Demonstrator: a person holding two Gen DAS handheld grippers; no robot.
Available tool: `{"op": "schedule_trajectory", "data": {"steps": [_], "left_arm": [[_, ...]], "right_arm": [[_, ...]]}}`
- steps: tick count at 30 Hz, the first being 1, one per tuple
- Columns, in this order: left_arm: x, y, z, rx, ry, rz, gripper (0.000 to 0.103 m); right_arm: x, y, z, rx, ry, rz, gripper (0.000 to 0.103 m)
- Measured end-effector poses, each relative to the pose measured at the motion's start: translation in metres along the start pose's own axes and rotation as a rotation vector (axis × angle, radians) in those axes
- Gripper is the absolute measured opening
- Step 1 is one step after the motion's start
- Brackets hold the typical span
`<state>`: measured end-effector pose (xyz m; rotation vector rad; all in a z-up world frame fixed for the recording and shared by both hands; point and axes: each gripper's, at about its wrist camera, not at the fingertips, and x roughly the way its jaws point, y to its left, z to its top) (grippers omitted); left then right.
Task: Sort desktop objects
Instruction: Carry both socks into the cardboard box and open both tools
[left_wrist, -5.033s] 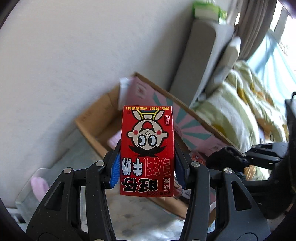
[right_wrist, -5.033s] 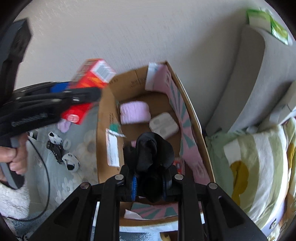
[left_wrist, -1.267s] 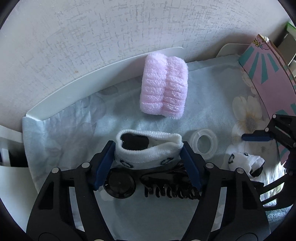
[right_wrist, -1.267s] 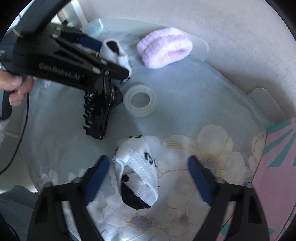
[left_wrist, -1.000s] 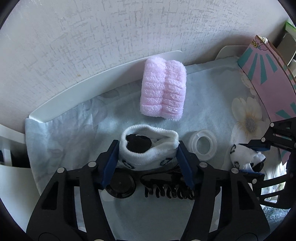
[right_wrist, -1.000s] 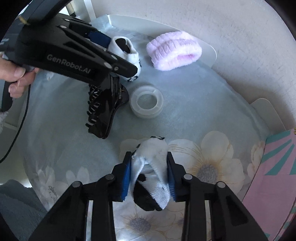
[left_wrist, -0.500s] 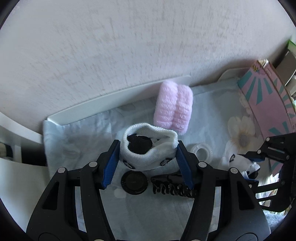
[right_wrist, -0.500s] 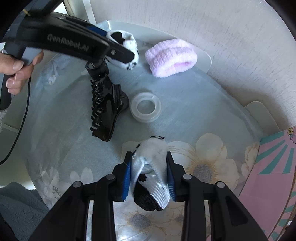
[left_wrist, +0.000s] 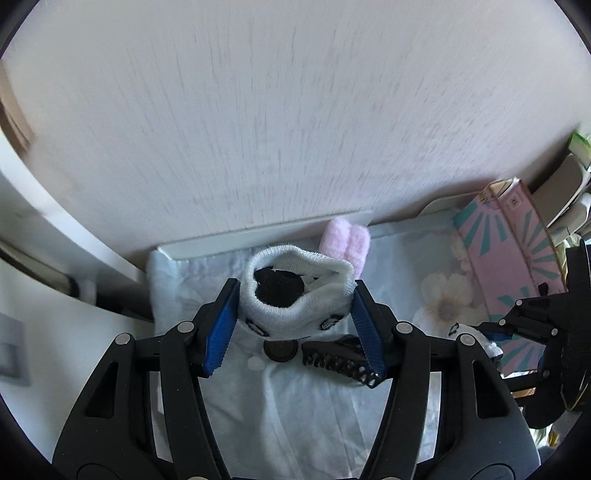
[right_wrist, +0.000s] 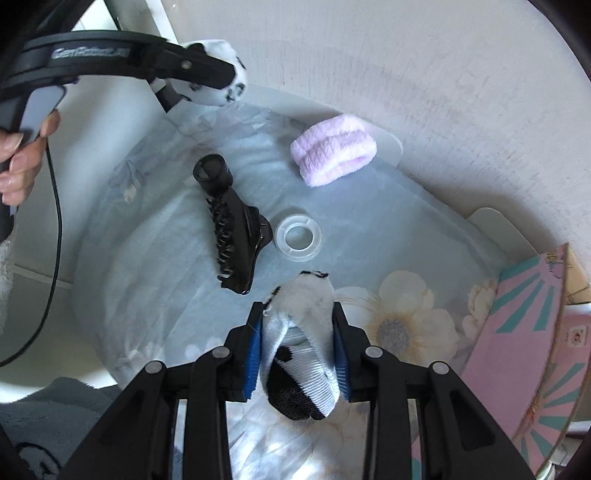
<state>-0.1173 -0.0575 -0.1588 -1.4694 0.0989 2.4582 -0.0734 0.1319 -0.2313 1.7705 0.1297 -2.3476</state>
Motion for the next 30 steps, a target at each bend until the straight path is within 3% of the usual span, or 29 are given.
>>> {"op": "schedule_trajectory", "data": {"steps": [2, 6, 14, 30], "left_arm": [[-0.016, -0.004, 0.003, 0.006, -0.011, 0.001, 0.057], [-0.049, -0.017, 0.010, 0.036, -0.036, -0.019, 0.057], [-0.076, -0.074, 0.024, 0.146, -0.089, -0.077, 0.057], [-0.050, -0.221, 0.046, 0.366, -0.063, -0.258, 0.057]], "right_arm": [[-0.007, 0.021, 0.000, 0.005, -0.015, -0.005, 0.031], [-0.041, 0.009, 0.000, 0.032, -0.069, -0.003, 0.031], [-0.085, -0.008, -0.015, 0.116, -0.161, -0.019, 0.031], [-0.123, -0.081, -0.110, 0.386, -0.187, -0.140, 0.031]]}}
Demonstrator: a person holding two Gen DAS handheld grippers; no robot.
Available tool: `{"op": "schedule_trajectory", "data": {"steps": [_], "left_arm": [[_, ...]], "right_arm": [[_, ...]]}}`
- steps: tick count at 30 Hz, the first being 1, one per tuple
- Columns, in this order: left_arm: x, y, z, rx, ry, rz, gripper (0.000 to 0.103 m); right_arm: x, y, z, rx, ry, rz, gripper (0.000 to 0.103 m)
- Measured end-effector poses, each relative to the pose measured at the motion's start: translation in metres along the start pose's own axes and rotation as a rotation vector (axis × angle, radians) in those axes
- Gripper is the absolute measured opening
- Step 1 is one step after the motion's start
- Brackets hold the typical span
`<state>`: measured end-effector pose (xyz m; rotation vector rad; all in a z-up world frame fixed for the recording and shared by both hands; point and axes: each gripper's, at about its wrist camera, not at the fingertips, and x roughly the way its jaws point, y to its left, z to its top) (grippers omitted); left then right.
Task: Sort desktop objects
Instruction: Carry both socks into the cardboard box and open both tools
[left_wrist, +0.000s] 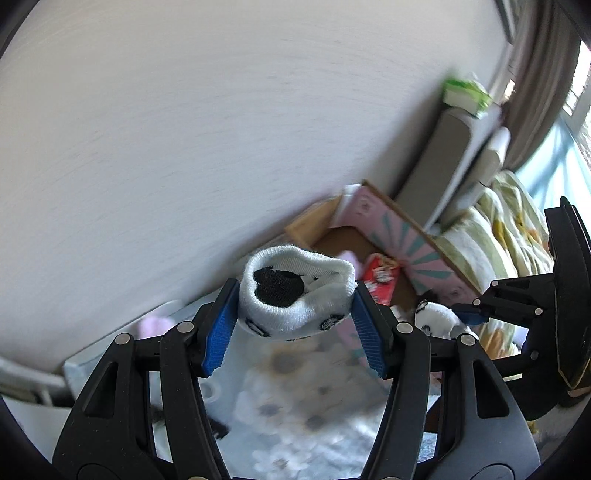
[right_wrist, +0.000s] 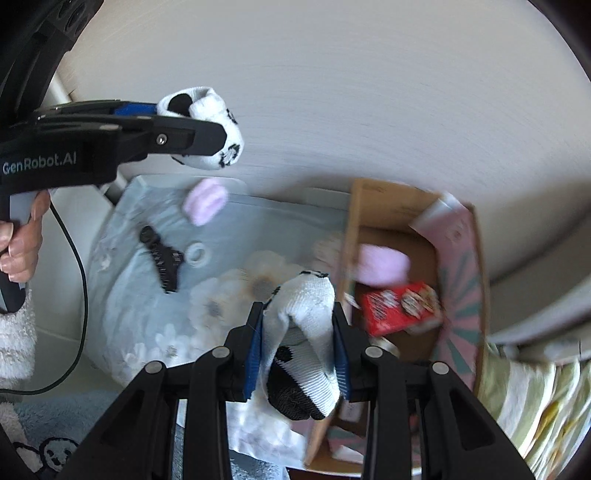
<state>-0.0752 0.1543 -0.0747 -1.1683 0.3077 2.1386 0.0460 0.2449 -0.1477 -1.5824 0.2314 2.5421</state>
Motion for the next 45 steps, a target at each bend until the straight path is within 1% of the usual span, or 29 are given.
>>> {"op": "schedule_trajectory", "data": {"steps": [5, 9, 12, 17, 21, 33, 38, 45], "left_arm": [[0.038, -0.041, 0.014, 0.044, 0.027, -0.046, 0.057], [0.066, -0.068, 0.015, 0.074, 0.061, -0.072, 0.057], [0.087, -0.086, 0.014, 0.091, 0.098, -0.086, 0.057], [0.105, -0.102, 0.008, 0.117, 0.138, -0.100, 0.057], [0.113, -0.110, 0.006, 0.130, 0.154, -0.103, 0.057], [0.124, -0.120, 0.016, 0.143, 0.159, -0.095, 0.057], [0.130, -0.120, 0.019, 0.135, 0.169, -0.082, 0.058], [0.139, -0.119, 0.018, 0.118, 0.183, -0.067, 0.058]], "right_arm": [[-0.002, -0.038, -0.021, 0.097, 0.011, -0.032, 0.031], [0.006, -0.065, -0.042, 0.164, 0.052, -0.041, 0.031], [0.015, -0.078, -0.055, 0.197, 0.082, -0.038, 0.031], [0.024, -0.091, -0.067, 0.229, 0.105, -0.021, 0.031], [0.026, -0.097, -0.067, 0.226, 0.110, -0.022, 0.031], [0.029, -0.105, -0.061, 0.217, 0.106, -0.008, 0.031], [0.028, -0.109, -0.062, 0.249, 0.097, 0.029, 0.031], [0.032, -0.110, -0.060, 0.254, 0.096, 0.034, 0.031]]}}
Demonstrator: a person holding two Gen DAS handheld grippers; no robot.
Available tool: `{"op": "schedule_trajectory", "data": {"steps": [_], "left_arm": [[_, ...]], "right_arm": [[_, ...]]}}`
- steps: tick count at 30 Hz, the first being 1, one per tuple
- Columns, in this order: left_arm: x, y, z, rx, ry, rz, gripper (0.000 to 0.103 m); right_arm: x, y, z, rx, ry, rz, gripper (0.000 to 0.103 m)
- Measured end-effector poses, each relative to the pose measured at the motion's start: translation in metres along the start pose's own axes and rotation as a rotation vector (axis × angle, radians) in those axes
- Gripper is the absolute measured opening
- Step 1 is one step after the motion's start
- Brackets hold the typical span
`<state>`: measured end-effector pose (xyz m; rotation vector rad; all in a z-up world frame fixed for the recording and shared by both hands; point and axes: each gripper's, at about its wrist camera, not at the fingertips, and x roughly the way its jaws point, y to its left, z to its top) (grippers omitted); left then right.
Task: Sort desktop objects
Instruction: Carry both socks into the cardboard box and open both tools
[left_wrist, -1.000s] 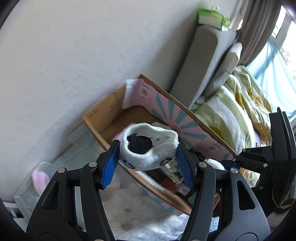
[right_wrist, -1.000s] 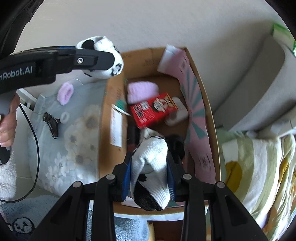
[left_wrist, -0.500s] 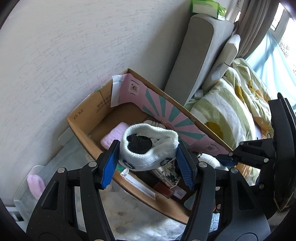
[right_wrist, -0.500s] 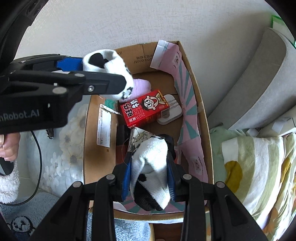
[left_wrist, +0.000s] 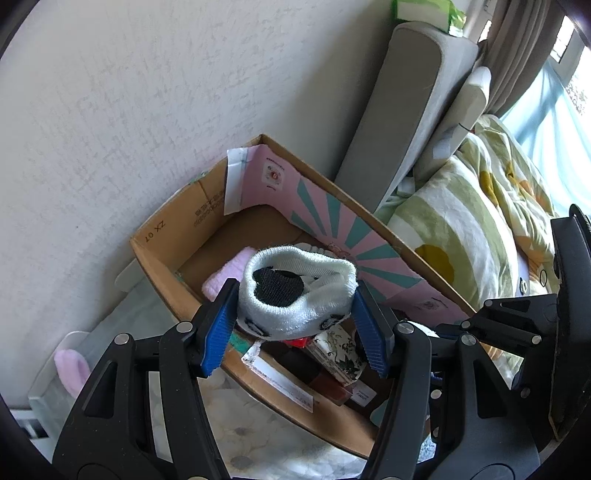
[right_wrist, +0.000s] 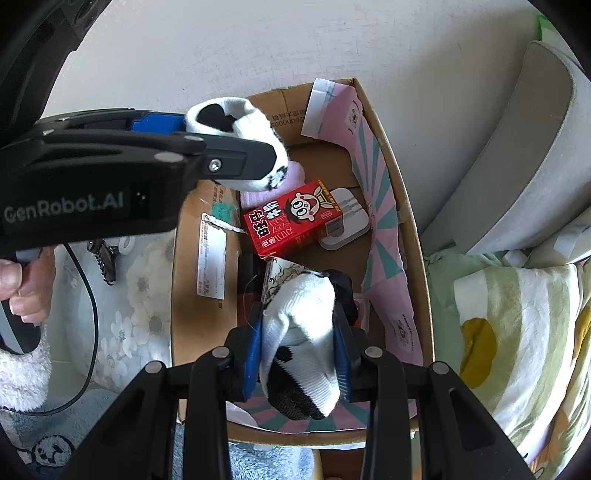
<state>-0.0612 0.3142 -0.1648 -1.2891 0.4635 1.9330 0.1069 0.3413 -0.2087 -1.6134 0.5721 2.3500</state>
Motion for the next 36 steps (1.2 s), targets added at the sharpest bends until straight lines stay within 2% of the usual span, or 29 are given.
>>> {"op": "schedule_trajectory", "data": {"steps": [3, 6, 7, 8, 9, 10, 11, 12, 13, 16, 20, 24, 30, 36], "left_arm": [[0.002, 0.001, -0.001, -0.012, 0.003, -0.004, 0.058], [0.001, 0.005, 0.001, -0.039, -0.014, 0.002, 0.063], [0.000, 0.008, 0.002, -0.060, -0.017, -0.007, 0.070], [0.000, 0.013, 0.003, -0.096, -0.009, -0.036, 0.084], [0.000, 0.014, 0.004, -0.110, -0.005, -0.047, 0.095], [-0.002, 0.018, 0.005, -0.132, -0.011, -0.060, 0.103], [-0.005, 0.019, 0.006, -0.135, -0.018, -0.066, 0.103], [-0.007, 0.019, 0.007, -0.135, -0.024, -0.066, 0.103], [-0.012, 0.020, 0.008, -0.133, -0.038, -0.052, 0.103], [-0.020, 0.026, 0.007, -0.135, -0.046, -0.018, 0.103], [-0.033, 0.041, 0.002, -0.168, -0.065, -0.051, 0.103], [-0.047, 0.054, -0.006, -0.182, -0.088, -0.046, 0.103], [-0.072, 0.079, -0.027, -0.204, -0.107, 0.013, 0.103], [-0.107, 0.120, -0.061, -0.267, -0.172, 0.066, 0.103]], "right_arm": [[0.001, -0.001, 0.001, 0.006, -0.001, 0.009, 0.031], [0.001, -0.003, 0.002, 0.015, -0.023, 0.012, 0.031], [0.000, -0.004, 0.003, 0.020, -0.032, 0.015, 0.032], [0.000, -0.005, 0.003, 0.027, -0.037, 0.021, 0.033], [-0.001, -0.006, 0.004, 0.032, -0.045, 0.029, 0.043], [-0.003, -0.005, 0.005, 0.029, -0.055, 0.032, 0.061], [-0.004, -0.003, 0.005, 0.023, -0.058, 0.029, 0.072], [-0.005, -0.001, 0.005, 0.010, -0.066, 0.016, 0.092], [-0.006, 0.001, 0.005, -0.001, -0.076, 0.000, 0.103], [-0.011, 0.007, 0.004, -0.035, -0.090, -0.021, 0.103], [-0.022, 0.014, 0.002, -0.068, -0.133, -0.049, 0.103], [-0.031, 0.021, 0.006, -0.092, -0.156, -0.077, 0.103], [-0.041, 0.037, 0.013, -0.154, -0.189, -0.136, 0.103], [-0.057, 0.059, 0.026, -0.186, -0.251, -0.103, 0.103]]}}
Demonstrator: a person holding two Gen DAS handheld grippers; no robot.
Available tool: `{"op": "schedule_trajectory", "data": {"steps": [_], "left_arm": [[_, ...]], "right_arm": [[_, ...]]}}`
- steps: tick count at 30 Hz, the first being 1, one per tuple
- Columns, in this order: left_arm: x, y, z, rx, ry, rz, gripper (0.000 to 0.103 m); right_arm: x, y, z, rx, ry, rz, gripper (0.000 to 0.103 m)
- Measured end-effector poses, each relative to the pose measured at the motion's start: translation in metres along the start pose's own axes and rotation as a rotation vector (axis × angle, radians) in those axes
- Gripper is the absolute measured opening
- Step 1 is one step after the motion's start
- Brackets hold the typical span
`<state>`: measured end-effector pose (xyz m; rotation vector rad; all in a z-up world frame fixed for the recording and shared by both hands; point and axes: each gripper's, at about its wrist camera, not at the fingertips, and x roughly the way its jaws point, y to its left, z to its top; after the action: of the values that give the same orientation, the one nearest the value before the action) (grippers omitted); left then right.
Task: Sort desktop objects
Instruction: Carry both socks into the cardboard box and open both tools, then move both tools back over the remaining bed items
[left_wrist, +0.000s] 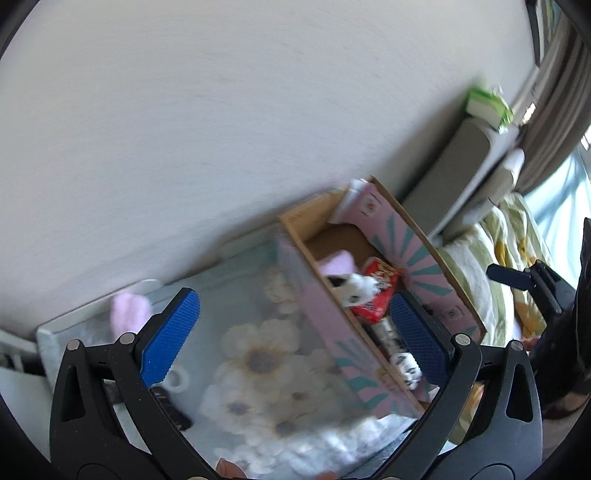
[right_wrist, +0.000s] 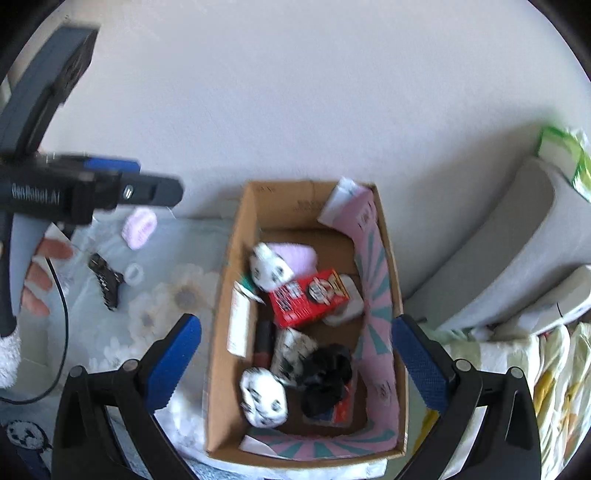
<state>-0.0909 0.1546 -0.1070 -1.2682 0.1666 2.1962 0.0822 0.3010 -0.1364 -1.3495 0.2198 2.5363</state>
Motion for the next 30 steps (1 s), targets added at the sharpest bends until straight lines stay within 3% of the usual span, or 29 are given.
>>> {"op": "schedule_trajectory", "data": {"steps": [4, 8, 12, 15, 20, 23, 30], "left_arm": [[-0.029, 0.034, -0.008, -0.009, -0.034, 0.079, 0.103], [-0.053, 0.069, -0.016, -0.054, -0.038, 0.172, 0.103], [-0.068, 0.113, -0.030, -0.142, -0.046, 0.203, 0.103], [-0.073, 0.145, -0.047, -0.206, -0.044, 0.258, 0.103], [-0.068, 0.180, -0.076, -0.265, 0.002, 0.308, 0.103], [-0.059, 0.198, -0.094, -0.295, 0.040, 0.306, 0.103], [-0.022, 0.217, -0.123, -0.275, 0.116, 0.302, 0.103]], "right_arm": [[-0.002, 0.016, 0.015, -0.020, -0.036, 0.005, 0.103], [0.002, 0.039, 0.029, -0.058, -0.052, 0.064, 0.103], [0.016, 0.075, 0.036, -0.157, -0.011, 0.111, 0.103], [0.033, 0.101, 0.040, -0.210, 0.102, 0.196, 0.103], [0.048, 0.145, 0.031, -0.311, 0.113, 0.275, 0.103], [0.063, 0.168, 0.028, -0.344, 0.165, 0.323, 0.103], [0.103, 0.208, 0.026, -0.365, 0.227, 0.326, 0.103]]}}
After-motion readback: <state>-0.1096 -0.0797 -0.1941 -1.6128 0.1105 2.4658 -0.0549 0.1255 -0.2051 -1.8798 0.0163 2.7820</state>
